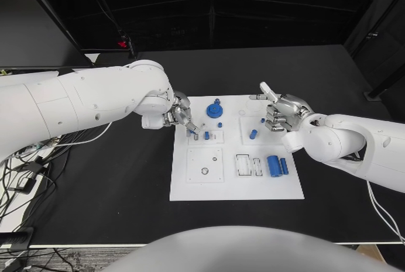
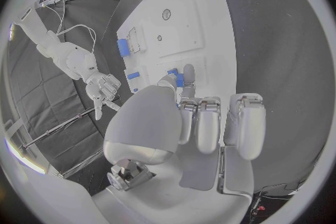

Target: Assemble the parts on the task board

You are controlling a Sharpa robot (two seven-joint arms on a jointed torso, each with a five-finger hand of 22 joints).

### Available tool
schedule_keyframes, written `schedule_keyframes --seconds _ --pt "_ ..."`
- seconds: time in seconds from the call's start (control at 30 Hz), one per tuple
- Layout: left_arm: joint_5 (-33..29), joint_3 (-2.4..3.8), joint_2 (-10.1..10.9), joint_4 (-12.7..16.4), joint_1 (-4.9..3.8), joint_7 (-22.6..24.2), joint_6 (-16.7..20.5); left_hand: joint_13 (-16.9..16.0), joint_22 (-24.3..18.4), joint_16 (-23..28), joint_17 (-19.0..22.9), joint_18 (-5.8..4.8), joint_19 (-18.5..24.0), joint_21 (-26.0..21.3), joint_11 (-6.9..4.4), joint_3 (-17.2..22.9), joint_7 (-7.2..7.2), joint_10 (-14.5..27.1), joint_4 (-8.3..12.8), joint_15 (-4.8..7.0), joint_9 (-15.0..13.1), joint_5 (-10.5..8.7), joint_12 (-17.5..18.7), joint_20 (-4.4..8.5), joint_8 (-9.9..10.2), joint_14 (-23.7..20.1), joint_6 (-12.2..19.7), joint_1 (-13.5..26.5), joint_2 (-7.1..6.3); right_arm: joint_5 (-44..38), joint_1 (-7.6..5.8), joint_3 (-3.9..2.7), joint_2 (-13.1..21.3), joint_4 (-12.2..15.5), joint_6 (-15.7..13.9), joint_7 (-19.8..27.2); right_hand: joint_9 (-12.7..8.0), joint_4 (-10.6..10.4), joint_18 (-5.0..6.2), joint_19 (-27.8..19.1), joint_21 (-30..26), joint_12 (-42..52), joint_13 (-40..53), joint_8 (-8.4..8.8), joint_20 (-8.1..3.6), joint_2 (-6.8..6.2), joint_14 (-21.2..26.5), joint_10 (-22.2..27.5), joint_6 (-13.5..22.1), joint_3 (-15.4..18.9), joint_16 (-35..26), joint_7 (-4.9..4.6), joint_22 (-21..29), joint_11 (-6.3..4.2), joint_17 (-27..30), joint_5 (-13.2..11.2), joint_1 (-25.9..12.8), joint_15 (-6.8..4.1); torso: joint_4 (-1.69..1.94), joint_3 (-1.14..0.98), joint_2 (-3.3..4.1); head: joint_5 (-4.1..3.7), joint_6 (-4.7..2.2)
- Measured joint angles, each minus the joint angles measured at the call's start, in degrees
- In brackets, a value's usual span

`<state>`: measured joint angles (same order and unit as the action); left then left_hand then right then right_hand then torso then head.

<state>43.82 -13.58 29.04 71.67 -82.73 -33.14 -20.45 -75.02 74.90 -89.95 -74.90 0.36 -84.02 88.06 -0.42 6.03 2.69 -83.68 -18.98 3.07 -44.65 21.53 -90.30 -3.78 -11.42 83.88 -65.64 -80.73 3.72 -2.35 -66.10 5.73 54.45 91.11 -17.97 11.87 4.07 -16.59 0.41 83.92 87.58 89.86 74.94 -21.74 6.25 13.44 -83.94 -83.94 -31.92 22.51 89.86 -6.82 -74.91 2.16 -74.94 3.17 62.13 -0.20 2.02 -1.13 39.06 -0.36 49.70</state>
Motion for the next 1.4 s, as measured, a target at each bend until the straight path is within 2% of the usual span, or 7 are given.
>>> schedule_keyframes --seconds 0.43,0.77,1.1,1.4 --pt "-0.1 -0.01 -2.3 -1.2 0.96 -2.2 1.8 0.0 0.0 0.0 0.0 0.00 0.0 0.0 0.00 0.5 0.00 0.0 -0.5 0.00 0.0 0.00 0.0 0.00 0.2 0.0 0.0 0.0 0.00 0.0 0.00 0.00 -0.2 0.0 0.0 0.0 0.0 0.0 0.00 0.0 0.0 0.0 0.0 0.00 0.00 0.00 0.0 0.0 0.0 0.0 0.0 0.00 0.0 0.00 0.0 0.0 0.0 0.00 0.01 -0.03 0.04 0.16 0.18" --pt "-0.2 0.00 -2.6 -1.6 1.29 -2.9 2.4 -0.1 0.0 0.0 0.0 0.00 0.0 0.0 0.00 0.6 0.00 0.0 -0.6 -0.01 0.0 -0.01 0.0 0.00 0.4 0.0 0.0 0.0 0.00 0.0 0.00 0.00 -0.2 0.0 0.0 0.0 0.0 0.0 0.00 0.0 0.0 0.0 0.0 0.00 0.00 0.00 0.0 0.0 0.0 0.0 0.0 0.00 0.0 0.00 0.0 0.0 0.0 0.00 0.01 -0.02 0.04 -0.04 0.31" --pt "-0.2 0.01 -2.7 -2.2 2.18 -3.3 2.9 0.0 0.0 0.0 0.0 0.00 0.0 -0.2 0.00 0.9 0.00 0.0 -0.9 -0.02 -0.1 -0.05 0.0 0.00 0.5 0.0 0.0 0.0 0.00 0.0 0.00 0.00 -0.2 0.1 0.0 0.0 0.0 0.0 0.00 0.0 0.0 0.0 0.0 0.00 0.00 0.00 0.0 0.0 0.0 0.0 0.0 0.00 0.0 0.00 0.0 0.0 0.0 0.00 0.01 -0.02 0.04 -0.04 0.32" --pt "-0.2 -0.01 -2.9 -2.8 2.61 -3.3 2.9 0.0 0.0 0.0 0.0 0.00 0.0 -0.2 0.00 0.9 0.00 0.0 -0.9 -0.02 -0.1 0.07 0.0 0.00 0.3 0.0 0.0 0.0 0.01 0.0 0.00 0.00 -0.2 0.1 0.0 0.0 0.0 0.0 0.00 0.0 -0.2 0.0 0.0 0.00 0.00 0.00 0.0 0.0 0.0 0.0 0.0 0.00 0.0 0.00 0.0 0.0 0.0 0.00 0.03 -0.02 0.04 -0.07 0.31"
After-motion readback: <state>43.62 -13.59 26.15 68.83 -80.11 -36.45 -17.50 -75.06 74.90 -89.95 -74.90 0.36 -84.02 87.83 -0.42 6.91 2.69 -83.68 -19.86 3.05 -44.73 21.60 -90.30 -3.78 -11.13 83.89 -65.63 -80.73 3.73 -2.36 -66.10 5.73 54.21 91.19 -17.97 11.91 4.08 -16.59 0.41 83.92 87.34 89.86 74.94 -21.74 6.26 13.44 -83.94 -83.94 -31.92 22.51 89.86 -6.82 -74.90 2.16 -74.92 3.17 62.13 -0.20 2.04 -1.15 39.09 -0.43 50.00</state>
